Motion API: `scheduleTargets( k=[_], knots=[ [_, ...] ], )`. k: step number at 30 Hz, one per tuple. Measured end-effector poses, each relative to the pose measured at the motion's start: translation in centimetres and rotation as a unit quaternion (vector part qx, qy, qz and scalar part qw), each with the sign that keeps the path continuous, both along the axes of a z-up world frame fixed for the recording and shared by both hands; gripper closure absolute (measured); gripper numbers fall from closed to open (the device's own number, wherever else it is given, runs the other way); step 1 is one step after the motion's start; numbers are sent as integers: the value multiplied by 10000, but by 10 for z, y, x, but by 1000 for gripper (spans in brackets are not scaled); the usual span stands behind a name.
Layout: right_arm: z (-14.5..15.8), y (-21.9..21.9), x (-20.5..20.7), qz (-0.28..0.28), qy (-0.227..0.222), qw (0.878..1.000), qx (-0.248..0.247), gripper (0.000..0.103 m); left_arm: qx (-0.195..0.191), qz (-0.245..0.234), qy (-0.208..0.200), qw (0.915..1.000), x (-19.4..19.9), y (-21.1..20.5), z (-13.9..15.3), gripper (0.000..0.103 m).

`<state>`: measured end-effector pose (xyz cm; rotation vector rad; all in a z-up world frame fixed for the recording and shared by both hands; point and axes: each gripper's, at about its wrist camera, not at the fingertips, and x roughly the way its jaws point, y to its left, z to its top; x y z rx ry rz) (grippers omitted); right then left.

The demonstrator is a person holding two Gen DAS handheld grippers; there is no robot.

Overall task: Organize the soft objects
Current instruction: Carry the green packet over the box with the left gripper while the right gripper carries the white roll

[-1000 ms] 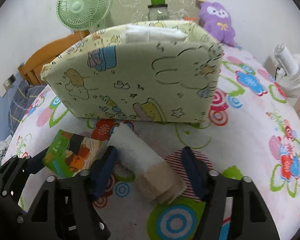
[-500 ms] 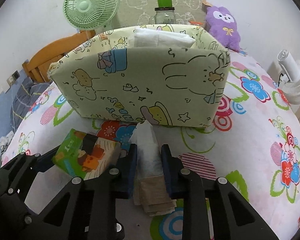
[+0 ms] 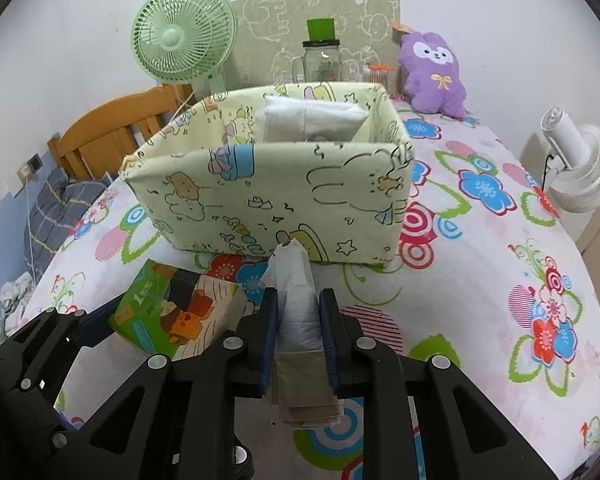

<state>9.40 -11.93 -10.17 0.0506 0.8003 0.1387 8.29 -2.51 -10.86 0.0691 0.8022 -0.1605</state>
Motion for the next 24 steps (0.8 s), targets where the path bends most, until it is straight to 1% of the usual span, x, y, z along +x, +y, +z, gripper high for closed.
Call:
scheduleTargets(
  k=[11,17,24],
  knots=[
    [26,-5,-12,-84,-282,9996,-38,80,-120,-4,-278,9995,-11,-1,23,30],
    [40,-6,-18,-104,-405,9991,-25,80,-125,2,-402,9991,-16,-2,38,30],
    [63,-5,-27,-126,-579,9982,-83,80,-172,23,-576,9982,-22,-1,57,31]
  ],
)
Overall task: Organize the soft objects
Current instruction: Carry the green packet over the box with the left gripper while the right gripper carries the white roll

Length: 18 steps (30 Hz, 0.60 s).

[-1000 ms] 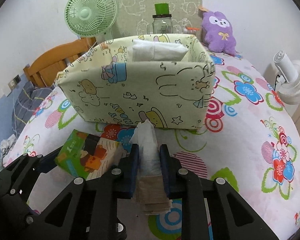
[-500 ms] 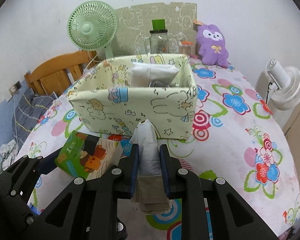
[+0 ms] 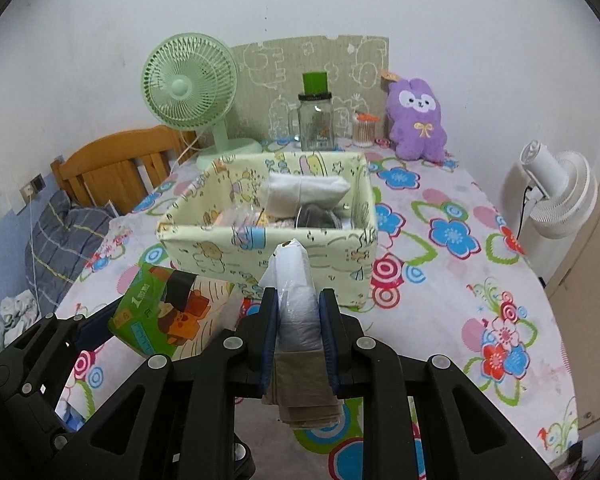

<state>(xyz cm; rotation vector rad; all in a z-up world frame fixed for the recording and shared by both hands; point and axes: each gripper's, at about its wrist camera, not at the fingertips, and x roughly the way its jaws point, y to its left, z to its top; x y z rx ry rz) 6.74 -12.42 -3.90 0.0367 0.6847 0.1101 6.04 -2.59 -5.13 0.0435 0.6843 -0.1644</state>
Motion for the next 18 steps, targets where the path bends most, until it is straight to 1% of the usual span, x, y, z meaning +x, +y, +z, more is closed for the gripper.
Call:
scheduleTargets(
  k=[18],
  knots=[
    [46,0,-17,-49,-441,9990,-8,80,-28,21,-459,9989,-16,2,45,31]
  ],
)
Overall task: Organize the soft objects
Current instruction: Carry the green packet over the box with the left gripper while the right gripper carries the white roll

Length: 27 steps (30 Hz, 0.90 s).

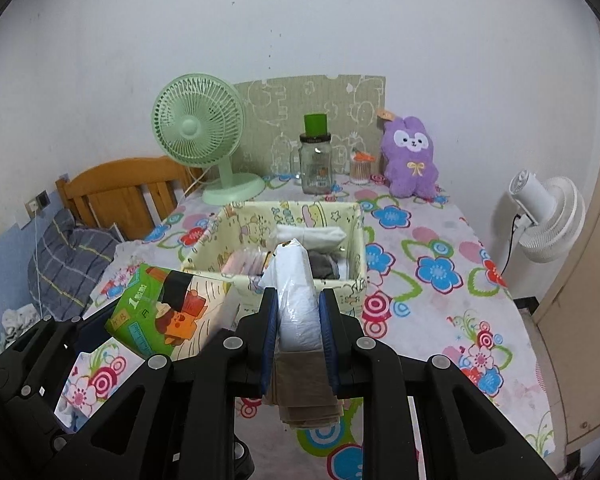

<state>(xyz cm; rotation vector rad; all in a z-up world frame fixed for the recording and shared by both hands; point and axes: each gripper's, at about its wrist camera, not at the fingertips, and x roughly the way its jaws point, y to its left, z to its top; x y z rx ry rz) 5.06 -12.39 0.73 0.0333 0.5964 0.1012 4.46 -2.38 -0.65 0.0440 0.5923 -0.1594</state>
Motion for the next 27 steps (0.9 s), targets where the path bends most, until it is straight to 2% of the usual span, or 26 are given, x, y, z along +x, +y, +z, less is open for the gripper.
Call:
scheduleTargets(
  k=[15,27],
  knots=[
    [24,-4,12,-71,-214,9997,0,80,-51,-47,-230,9997,14,-3,22,31],
    [30,-4,34,-79,-271,9996,10,80,-81,-31,-293,9995,35,-4,26,30]
  ],
)
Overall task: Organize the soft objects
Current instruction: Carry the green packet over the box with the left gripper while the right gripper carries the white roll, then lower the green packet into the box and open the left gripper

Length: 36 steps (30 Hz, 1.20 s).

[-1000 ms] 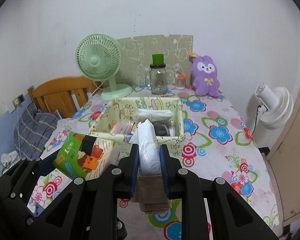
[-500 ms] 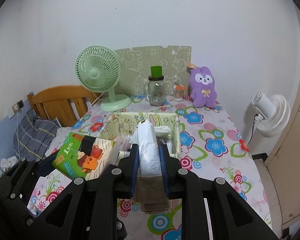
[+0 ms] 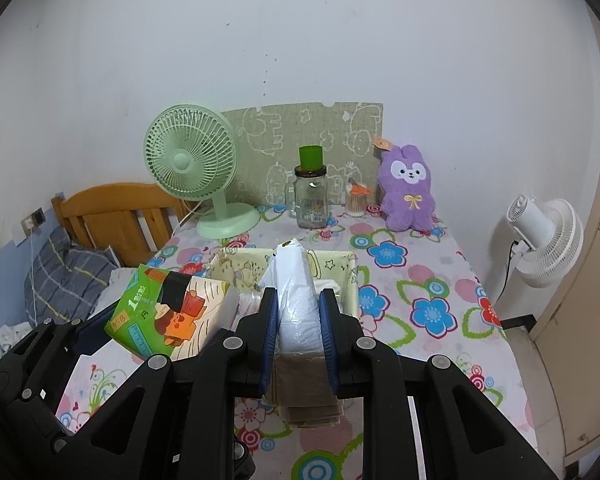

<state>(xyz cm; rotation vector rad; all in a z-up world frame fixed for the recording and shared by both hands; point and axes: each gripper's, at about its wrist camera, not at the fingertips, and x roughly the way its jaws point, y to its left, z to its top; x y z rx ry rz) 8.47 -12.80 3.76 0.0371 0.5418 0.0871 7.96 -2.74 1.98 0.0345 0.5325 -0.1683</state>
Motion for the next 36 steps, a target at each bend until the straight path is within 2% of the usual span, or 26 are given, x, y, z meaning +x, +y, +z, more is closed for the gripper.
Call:
scheduleTargets(
  k=[22,36],
  knots=[
    [-12,2,64,47,39,9999,106,80,3,132,84,9999,59,4,-9,30],
    [-36,1,104,107,260,9994,177,80,-146,153,357,9991,98,5,-35,30]
  ],
)
